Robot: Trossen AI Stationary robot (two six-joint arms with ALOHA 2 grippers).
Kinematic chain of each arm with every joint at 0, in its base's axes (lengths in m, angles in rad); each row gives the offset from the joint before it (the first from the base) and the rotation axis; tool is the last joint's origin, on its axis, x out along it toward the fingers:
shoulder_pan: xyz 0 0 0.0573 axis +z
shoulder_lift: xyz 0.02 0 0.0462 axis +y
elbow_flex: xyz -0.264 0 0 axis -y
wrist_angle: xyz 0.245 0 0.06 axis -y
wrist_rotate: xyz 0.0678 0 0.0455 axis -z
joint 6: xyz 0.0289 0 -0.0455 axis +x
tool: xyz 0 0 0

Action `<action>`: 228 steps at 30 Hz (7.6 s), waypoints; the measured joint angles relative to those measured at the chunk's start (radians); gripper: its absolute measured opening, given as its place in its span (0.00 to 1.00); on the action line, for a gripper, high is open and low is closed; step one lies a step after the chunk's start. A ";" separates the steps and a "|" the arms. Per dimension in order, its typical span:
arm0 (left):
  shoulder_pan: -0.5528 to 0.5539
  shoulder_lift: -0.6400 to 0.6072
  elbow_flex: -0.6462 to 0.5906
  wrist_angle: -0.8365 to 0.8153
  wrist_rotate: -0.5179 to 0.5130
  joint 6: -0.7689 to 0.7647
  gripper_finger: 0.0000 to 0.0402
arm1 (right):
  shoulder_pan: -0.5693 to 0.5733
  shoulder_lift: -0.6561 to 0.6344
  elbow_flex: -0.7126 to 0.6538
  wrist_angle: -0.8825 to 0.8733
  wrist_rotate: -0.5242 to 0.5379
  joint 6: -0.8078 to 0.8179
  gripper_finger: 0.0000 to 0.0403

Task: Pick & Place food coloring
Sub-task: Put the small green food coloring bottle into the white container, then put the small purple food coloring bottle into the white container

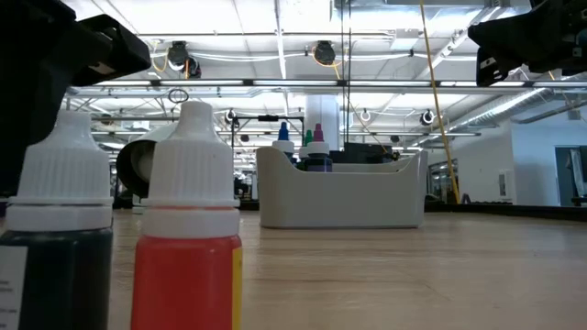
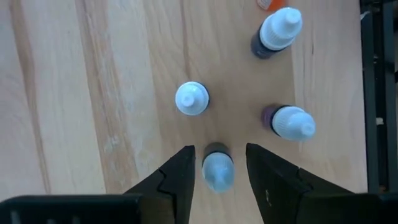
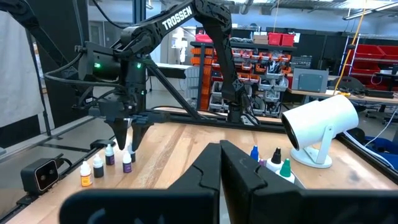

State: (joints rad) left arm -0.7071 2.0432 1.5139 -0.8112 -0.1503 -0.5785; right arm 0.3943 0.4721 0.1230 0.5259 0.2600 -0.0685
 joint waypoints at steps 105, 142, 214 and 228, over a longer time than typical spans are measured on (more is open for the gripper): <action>0.716 0.370 0.816 -0.229 0.080 0.845 0.22 | 0.000 0.001 0.000 0.021 0.001 -0.049 0.00; 0.737 0.471 0.816 -0.249 0.100 0.822 0.25 | 0.000 0.001 0.000 0.023 0.000 -0.049 0.00; 0.459 -1.276 -0.975 0.977 0.182 0.751 0.00 | 0.000 0.048 0.000 0.023 0.000 0.001 0.00; 0.458 -1.689 -1.279 1.007 0.039 0.679 0.00 | 0.000 0.157 0.000 0.026 0.000 0.083 0.00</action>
State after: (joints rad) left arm -0.2487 0.3539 0.2349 0.1961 -0.1118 0.1005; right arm 0.3946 0.6292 0.1230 0.5523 0.2596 0.0149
